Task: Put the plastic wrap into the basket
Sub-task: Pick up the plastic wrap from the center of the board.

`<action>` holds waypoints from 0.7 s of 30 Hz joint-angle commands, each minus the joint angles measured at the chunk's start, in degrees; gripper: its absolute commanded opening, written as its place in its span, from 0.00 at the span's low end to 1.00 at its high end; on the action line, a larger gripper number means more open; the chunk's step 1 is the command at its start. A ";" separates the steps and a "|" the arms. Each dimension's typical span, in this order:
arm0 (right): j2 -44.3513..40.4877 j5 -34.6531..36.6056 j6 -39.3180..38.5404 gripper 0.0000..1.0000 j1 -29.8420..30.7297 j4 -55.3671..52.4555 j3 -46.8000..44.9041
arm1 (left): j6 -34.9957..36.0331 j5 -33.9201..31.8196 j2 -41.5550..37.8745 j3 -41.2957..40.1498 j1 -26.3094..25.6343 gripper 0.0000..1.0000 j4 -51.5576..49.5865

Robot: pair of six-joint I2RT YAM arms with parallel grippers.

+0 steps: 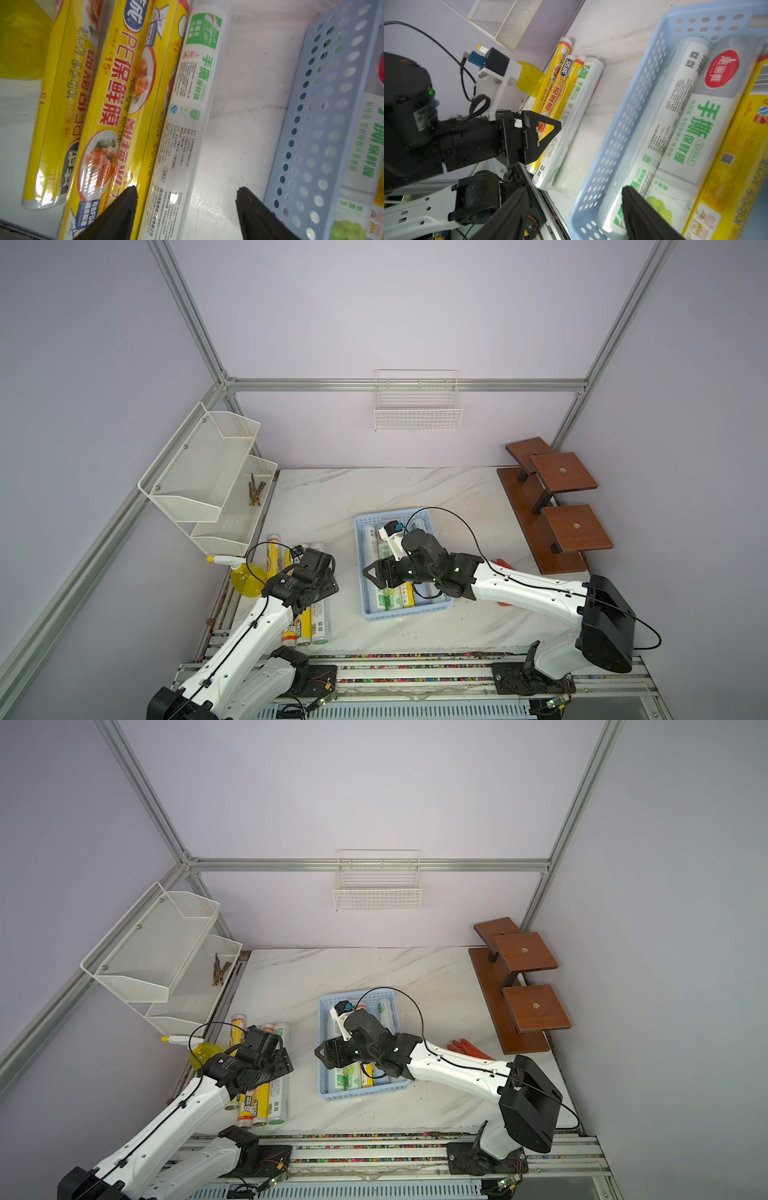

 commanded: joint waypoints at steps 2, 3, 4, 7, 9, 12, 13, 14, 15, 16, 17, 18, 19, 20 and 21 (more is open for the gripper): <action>1.50 2.03 2.02 0.75 -0.19 1.27 0.47 | 2.28 5.48 4.42 0.29 3.45 0.76 5.31; 1.36 1.85 2.64 0.75 -0.17 1.67 0.00 | 2.89 6.54 5.82 0.47 4.24 0.76 5.96; 1.25 1.76 3.24 0.75 -0.17 2.15 -0.42 | 3.73 7.35 7.52 0.70 5.04 0.75 6.56; 1.24 0.82 4.24 0.75 -0.17 3.32 -0.99 | 5.41 8.22 11.25 1.48 6.73 0.70 7.57; 1.79 0.36 4.19 0.76 -0.17 3.41 -0.81 | 6.31 9.29 12.88 1.90 7.23 0.68 8.62; 2.66 0.06 4.19 0.76 -0.25 3.00 -0.31 | 6.99 9.63 15.20 2.69 7.40 0.66 8.68; 2.95 -0.03 4.15 0.76 -0.30 2.98 -0.18 | 7.27 10.34 15.77 2.51 7.40 0.66 9.28; 3.13 -0.06 4.40 0.76 -0.27 2.90 -0.11 | 7.67 11.54 16.56 2.42 7.40 0.65 10.06; 3.31 -0.06 4.47 0.76 -0.36 2.94 -0.09 | 8.14 12.68 17.23 2.43 7.40 0.65 10.54; 3.44 -0.26 4.54 0.76 -0.36 2.98 -0.05 | 8.83 13.60 17.95 2.59 7.38 0.65 10.75; 3.51 -0.14 4.29 0.76 -0.44 2.98 0.00 | 9.12 14.03 18.86 2.90 7.40 0.66 10.78; 3.43 0.07 4.12 0.77 -0.51 2.75 0.08 | 9.36 14.24 19.60 3.13 7.40 0.66 10.89; 3.32 0.79 4.05 0.77 -0.69 2.49 0.08 | 9.49 14.48 20.45 3.38 7.40 0.67 11.30; 3.20 1.25 3.78 0.77 -0.96 2.29 0.00 | 9.75 14.53 21.31 3.62 7.40 0.67 11.79; 2.95 1.45 3.63 0.77 -1.17 2.04 -0.09 | 10.05 14.42 22.31 3.87 7.40 0.67 11.95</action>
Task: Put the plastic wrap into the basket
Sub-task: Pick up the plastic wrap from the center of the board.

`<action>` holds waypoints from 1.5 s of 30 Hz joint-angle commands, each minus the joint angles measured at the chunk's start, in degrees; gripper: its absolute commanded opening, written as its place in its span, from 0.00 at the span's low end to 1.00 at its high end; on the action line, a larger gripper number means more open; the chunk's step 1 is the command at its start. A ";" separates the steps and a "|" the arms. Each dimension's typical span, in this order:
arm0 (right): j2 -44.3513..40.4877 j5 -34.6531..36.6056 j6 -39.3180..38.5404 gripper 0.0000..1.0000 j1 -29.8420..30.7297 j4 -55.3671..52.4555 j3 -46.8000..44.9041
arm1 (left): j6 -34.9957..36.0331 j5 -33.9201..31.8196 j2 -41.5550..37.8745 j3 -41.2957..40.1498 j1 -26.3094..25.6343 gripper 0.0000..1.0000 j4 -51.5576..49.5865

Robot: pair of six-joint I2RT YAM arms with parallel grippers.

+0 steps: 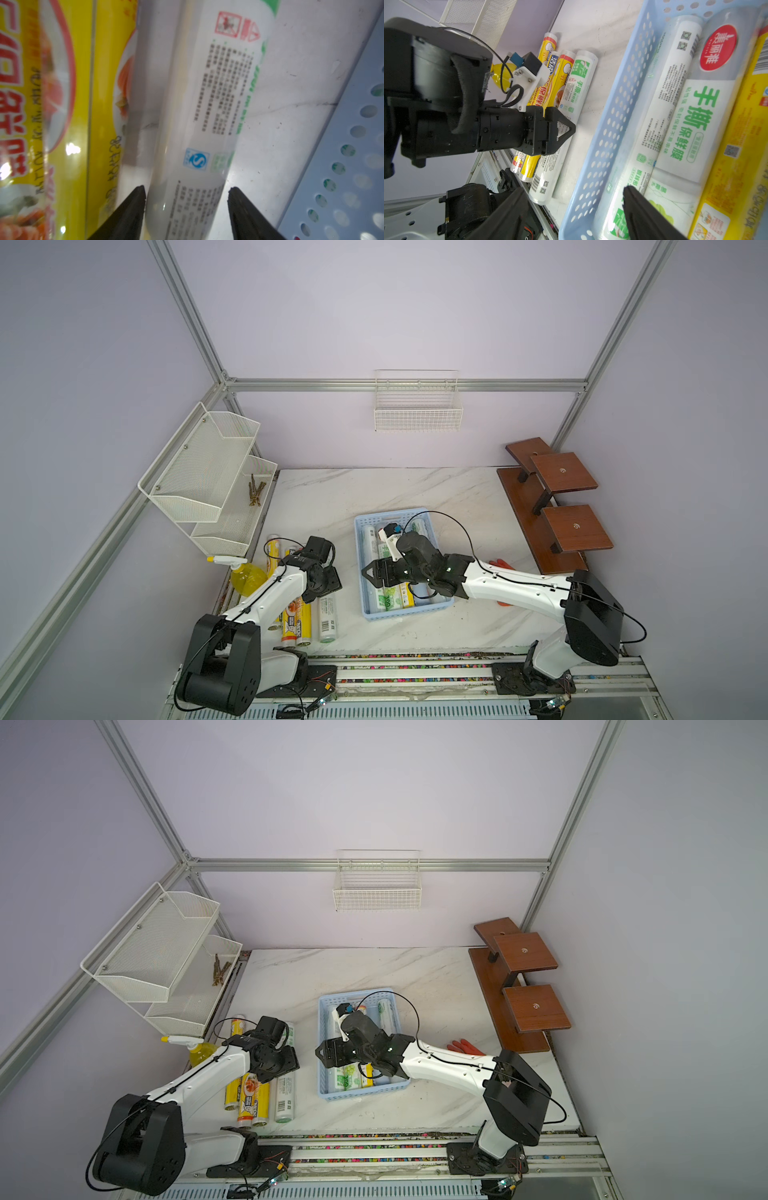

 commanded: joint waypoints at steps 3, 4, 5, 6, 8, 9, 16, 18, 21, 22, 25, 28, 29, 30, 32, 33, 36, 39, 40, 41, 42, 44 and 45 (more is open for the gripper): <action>-1.31 1.94 -0.36 0.78 -1.85 -0.73 0.04 | 3.49 2.31 4.73 3.09 0.15 0.67 2.85; -1.77 2.12 -0.38 0.78 -2.29 -0.82 -0.35 | 3.63 2.19 5.81 3.79 0.15 0.67 2.48; -2.40 2.44 -0.42 0.78 -2.62 -0.80 -0.82 | 3.72 2.02 5.94 4.38 0.15 0.66 2.03; -2.68 2.71 -0.30 0.79 -2.96 -0.64 -1.32 | 3.92 2.06 7.72 4.65 0.15 0.66 2.07; -4.35 3.15 -0.25 0.79 -3.51 -0.16 -2.56 | 4.22 2.07 8.48 4.47 0.15 0.66 2.45; -4.92 3.20 -0.17 0.79 -3.74 0.03 -3.02 | 4.50 2.22 8.99 4.58 0.15 0.66 2.33; -6.30 3.76 -0.48 0.79 -5.70 -1.04 -4.19 | 5.12 2.97 12.96 5.61 0.15 0.63 1.18; -6.74 3.85 -0.68 0.79 -6.20 -1.31 -4.38 | 5.21 3.04 13.42 5.64 0.06 0.57 1.07; -7.50 4.39 -0.96 0.79 -6.91 -1.89 -4.77 | 5.22 1.75 12.38 6.15 0.10 0.48 -0.38; -7.94 4.69 -1.07 0.80 -7.26 -1.94 -4.97 | 5.13 1.31 11.38 6.58 0.06 0.44 -1.20; -9.12 5.44 -1.21 0.80 -7.98 -2.01 -5.73 | 5.25 1.23 7.51 8.03 -0.03 0.34 -2.69; -10.30 6.72 -1.17 0.80 -8.67 -2.22 -6.53 | 6.49 2.43 2.32 10.34 -0.25 0.27 -4.25; -10.76 7.14 -1.13 0.80 -8.97 -2.28 -6.78 | 6.83 3.17 0.90 11.16 -0.49 0.26 -4.83; -11.19 7.44 -1.14 0.80 -9.23 -2.36 -7.00 | 6.88 3.51 -0.31 11.96 -0.71 0.24 -5.45; -12.16 8.28 -0.96 0.81 -9.89 -2.37 -7.73 | 6.68 3.18 -3.02 13.88 -1.25 0.22 -7.37; -12.54 8.52 -0.96 0.81 -10.18 -2.33 -8.02 | 6.41 3.17 -4.20 14.72 -1.45 0.21 -8.05; -13.92 9.95 -0.69 0.82 -11.40 -2.63 -9.26 | 4.72 6.60 -7.45 17.46 -2.92 0.19 -7.03; -15.13 9.99 -0.25 0.83 -13.18 -2.68 -10.49 | 1.80 10.94 -8.08 20.02 -7.04 0.19 -2.56; -15.49 9.88 -0.13 0.83 -13.94 -2.98 -10.83 | 0.69 12.54 -7.33 20.91 -8.90 0.19 -0.29; -15.76 9.96 0.27 0.83 -14.71 -3.47 -11.10 | -0.87 13.17 -6.20 21.61 -10.85 0.19 1.52; -16.02 10.30 1.01 0.83 -15.52 -3.98 -11.31 | -2.14 13.45 -4.91 22.50 -12.51 0.19 3.27; -16.54 9.66 2.21 0.83 -17.51 -5.05 -11.98 | -4.87 13.88 -1.52 24.00 -15.71 0.19 7.47; -16.88 9.43 2.65 0.83 -18.30 -5.56 -12.27 | -6.05 13.83 0.08 24.87 -16.98 0.19 9.07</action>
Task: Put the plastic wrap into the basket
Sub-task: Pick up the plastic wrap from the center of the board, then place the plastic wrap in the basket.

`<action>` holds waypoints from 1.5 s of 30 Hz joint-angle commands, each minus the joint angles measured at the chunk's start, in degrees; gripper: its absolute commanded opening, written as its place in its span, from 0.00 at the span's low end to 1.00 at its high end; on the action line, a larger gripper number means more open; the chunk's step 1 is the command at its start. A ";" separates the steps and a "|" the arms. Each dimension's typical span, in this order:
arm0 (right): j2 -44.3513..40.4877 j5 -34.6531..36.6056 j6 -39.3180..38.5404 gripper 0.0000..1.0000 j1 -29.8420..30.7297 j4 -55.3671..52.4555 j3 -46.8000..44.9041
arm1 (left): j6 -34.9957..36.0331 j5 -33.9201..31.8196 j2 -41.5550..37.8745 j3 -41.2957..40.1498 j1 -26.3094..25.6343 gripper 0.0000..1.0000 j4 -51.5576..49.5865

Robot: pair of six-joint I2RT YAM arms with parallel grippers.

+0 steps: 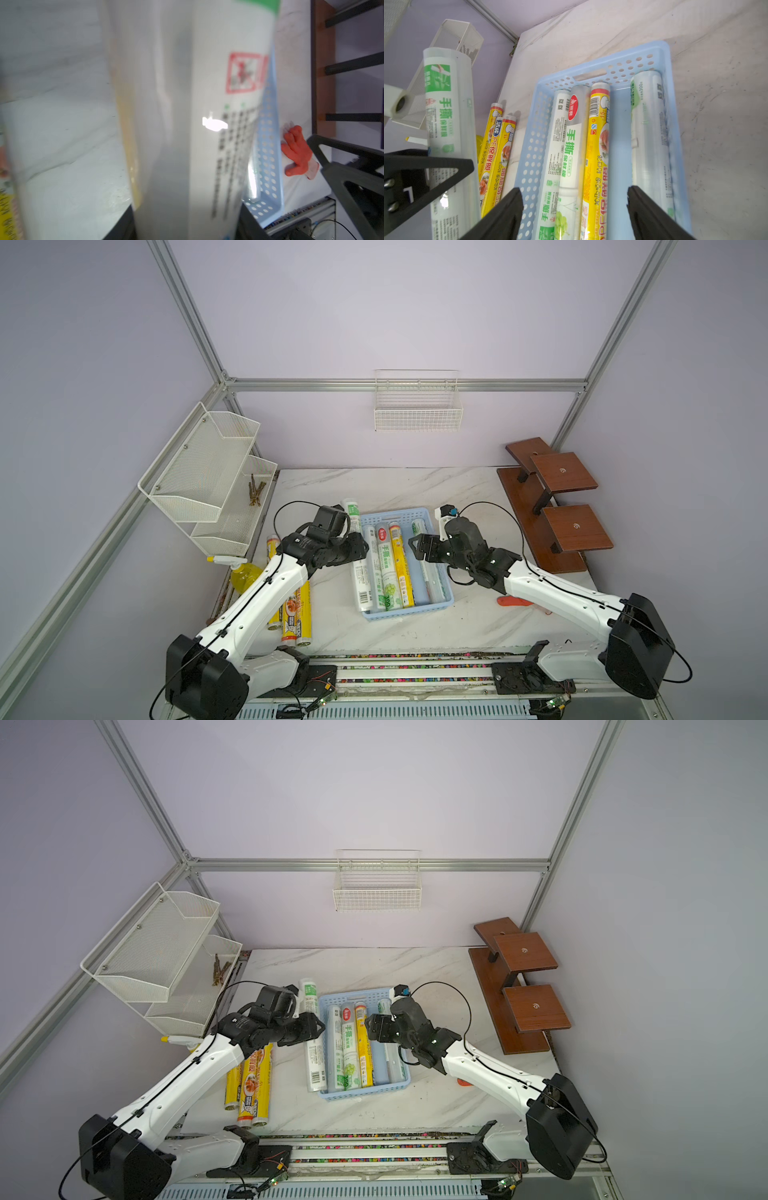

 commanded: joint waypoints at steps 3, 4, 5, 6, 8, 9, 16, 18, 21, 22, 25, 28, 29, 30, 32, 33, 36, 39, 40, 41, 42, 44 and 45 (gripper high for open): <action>-3.45 -0.53 1.88 0.83 -4.21 -3.25 -2.63 | -8.21 2.96 8.12 5.12 -5.50 0.19 14.81; -4.03 -0.71 1.79 0.83 -4.84 -3.25 -3.30 | -9.31 2.76 9.96 5.58 -5.98 0.19 16.31; -4.63 -1.16 1.79 0.83 -5.43 -3.24 -4.00 | -10.69 2.45 12.40 5.85 -6.51 0.19 17.89; -5.16 -1.58 1.74 0.83 -6.00 -3.26 -4.57 | -11.50 2.37 13.75 6.04 -7.02 0.19 19.35; -6.11 -2.62 1.98 0.83 -7.16 -3.40 -5.70 | -12.66 1.95 16.86 7.23 -8.21 0.19 20.40; -6.51 -2.96 1.93 0.83 -7.44 -3.37 -6.15 | -12.83 1.86 18.13 7.90 -8.68 0.19 20.66; -7.66 -7.81 2.01 0.84 -8.22 -0.50 -9.04 | -15.11 0.41 24.19 9.71 -11.76 0.20 22.94; -6.94 -9.31 2.80 0.84 -8.26 0.49 -9.31 | -14.88 0.89 25.82 10.65 -12.23 0.21 23.07; -5.13 -12.10 3.40 0.84 -8.33 1.04 -8.77 | -14.69 1.83 28.50 11.74 -12.54 0.22 22.97; -4.46 -12.89 3.12 0.84 -8.26 0.85 -8.34 | -14.59 2.01 29.24 11.98 -12.57 0.23 22.97; -2.91 -14.44 2.26 0.84 -8.29 0.02 -7.26 | -14.41 2.14 30.75 12.21 -12.83 0.24 22.47; -2.03 -14.86 1.77 0.84 -8.28 -0.32 -6.94 | -14.41 1.11 31.75 12.18 -12.94 0.29 21.39; -1.92 -15.12 1.50 0.84 -8.26 -0.32 -6.94 | -14.50 0.89 32.13 12.13 -13.09 0.29 21.20; -1.79 -15.18 1.45 0.84 -8.32 -0.24 -6.99 | -14.58 1.09 32.66 12.11 -13.14 0.30 21.26; -1.57 -15.55 1.34 0.84 -8.26 -0.15 -6.96 | -14.85 1.74 33.58 12.21 -13.31 0.33 21.20; -1.49 -15.68 1.37 0.84 -8.26 -0.18 -6.93 | -14.79 1.77 33.97 12.44 -13.51 0.35 21.12; -1.31 -15.89 1.33 0.84 -8.33 -0.12 -6.94 | -14.42 1.53 34.79 13.38 -13.87 0.42 19.88; -1.22 -16.31 1.44 0.84 -8.34 -0.06 -7.03 | -14.15 0.32 35.08 13.99 -14.22 0.47 18.49; -1.22 -16.54 1.47 0.84 -8.31 -0.12 -7.10 | -14.15 -0.27 35.06 14.34 -14.32 0.50 17.66; -1.29 -16.74 1.49 0.84 -8.26 -0.06 -7.19 | -13.82 -0.62 34.99 14.63 -14.25 0.50 17.16; -1.30 -16.74 1.66 0.84 -8.28 0.07 -7.33 | -13.47 -0.82 34.97 14.87 -14.41 0.50 16.50; -1.32 -16.49 1.98 0.84 -8.31 0.28 -7.41 | -13.12 -1.63 34.74 15.67 -14.52 0.55 15.10; -1.31 -16.58 2.14 0.84 -8.29 0.47 -7.42 | -12.94 -1.74 34.64 15.85 -14.58 0.56 14.80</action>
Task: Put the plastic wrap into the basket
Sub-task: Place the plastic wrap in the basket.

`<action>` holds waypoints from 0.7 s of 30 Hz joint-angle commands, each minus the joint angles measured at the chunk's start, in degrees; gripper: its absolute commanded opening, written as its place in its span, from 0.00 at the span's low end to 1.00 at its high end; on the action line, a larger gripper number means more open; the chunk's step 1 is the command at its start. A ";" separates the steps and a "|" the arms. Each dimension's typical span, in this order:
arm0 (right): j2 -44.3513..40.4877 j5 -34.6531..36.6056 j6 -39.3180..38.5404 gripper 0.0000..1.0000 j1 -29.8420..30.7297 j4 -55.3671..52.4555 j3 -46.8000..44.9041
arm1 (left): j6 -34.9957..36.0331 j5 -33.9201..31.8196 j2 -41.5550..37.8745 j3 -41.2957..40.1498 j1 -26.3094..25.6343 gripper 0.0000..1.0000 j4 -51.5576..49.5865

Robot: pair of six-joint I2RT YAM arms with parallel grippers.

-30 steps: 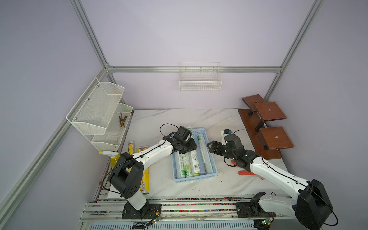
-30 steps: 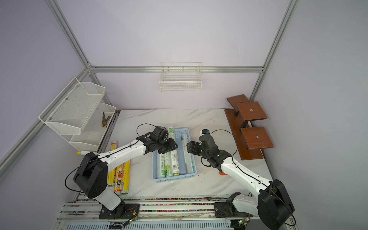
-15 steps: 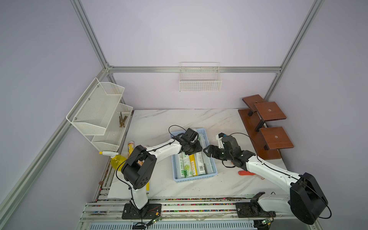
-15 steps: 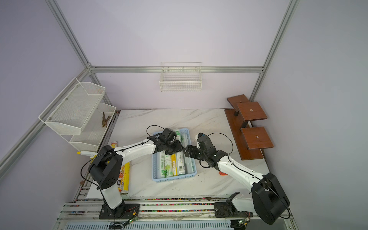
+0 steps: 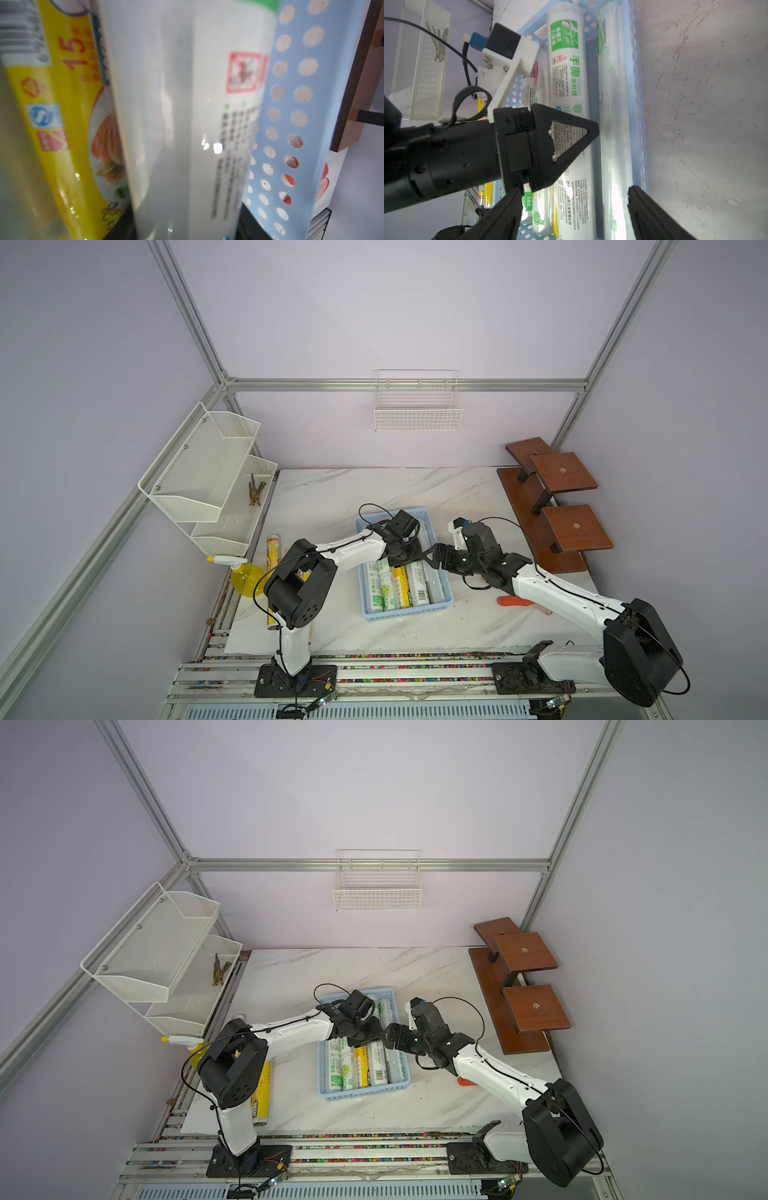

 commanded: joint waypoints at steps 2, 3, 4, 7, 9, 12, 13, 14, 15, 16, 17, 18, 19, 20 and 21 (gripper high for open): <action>0.25 -0.74 0.28 0.84 -0.19 1.90 0.77 | 1.48 -1.48 -2.11 3.07 -0.51 0.57 -0.14; 0.32 -0.93 0.35 0.84 -0.16 2.11 0.84 | 1.51 -1.46 -2.19 3.17 -0.51 0.57 -0.23; 0.34 -1.08 0.44 0.83 -0.19 2.24 0.93 | 1.46 -1.49 -2.22 3.09 -0.51 0.57 -0.23; 0.26 -1.21 0.51 0.84 -0.17 2.31 1.12 | 1.51 -1.49 -2.23 3.15 -0.48 0.58 -0.49; 0.25 -1.15 0.55 0.83 -0.20 2.33 1.04 | 1.51 -1.40 -2.22 3.17 -0.50 0.57 -0.49; 0.15 -1.10 0.48 0.83 -0.18 2.22 0.96 | 1.60 -1.56 -2.31 3.38 -0.50 0.54 -1.17; 0.08 -1.10 0.63 0.83 -0.17 2.26 0.89 | 1.59 -1.65 -2.42 3.64 -0.57 0.54 -1.75; -0.08 -1.10 0.64 0.83 -0.20 2.24 0.90 | 1.68 -1.89 -2.64 3.79 -0.68 0.54 -1.91; -0.27 -1.06 0.64 0.83 -0.16 2.14 0.75 | 1.68 -2.07 -2.90 3.75 -0.77 0.54 -2.21; -0.45 -0.94 0.67 0.83 -0.17 2.13 0.77 | 1.60 -2.43 -3.33 3.75 -0.77 0.54 -2.58; -0.60 -0.85 0.70 0.83 -0.21 2.13 0.77 | 1.46 -2.74 -3.83 3.62 -0.82 0.55 -2.70; -0.86 -0.86 0.76 0.83 -0.19 2.15 0.77 | 1.11 -2.97 -4.45 3.48 -0.85 0.56 -2.98; -1.12 -0.82 0.81 0.83 -0.20 2.02 0.85 | 0.98 -2.82 -5.18 3.36 -0.82 0.58 -3.12; -1.36 -0.75 0.82 0.83 -0.22 2.05 0.90 | 0.98 -2.81 -5.75 3.30 -1.01 0.59 -3.24; -1.65 -0.56 0.74 0.83 -0.20 2.02 0.94 | 0.98 -3.14 -6.36 3.30 -1.04 0.60 -3.55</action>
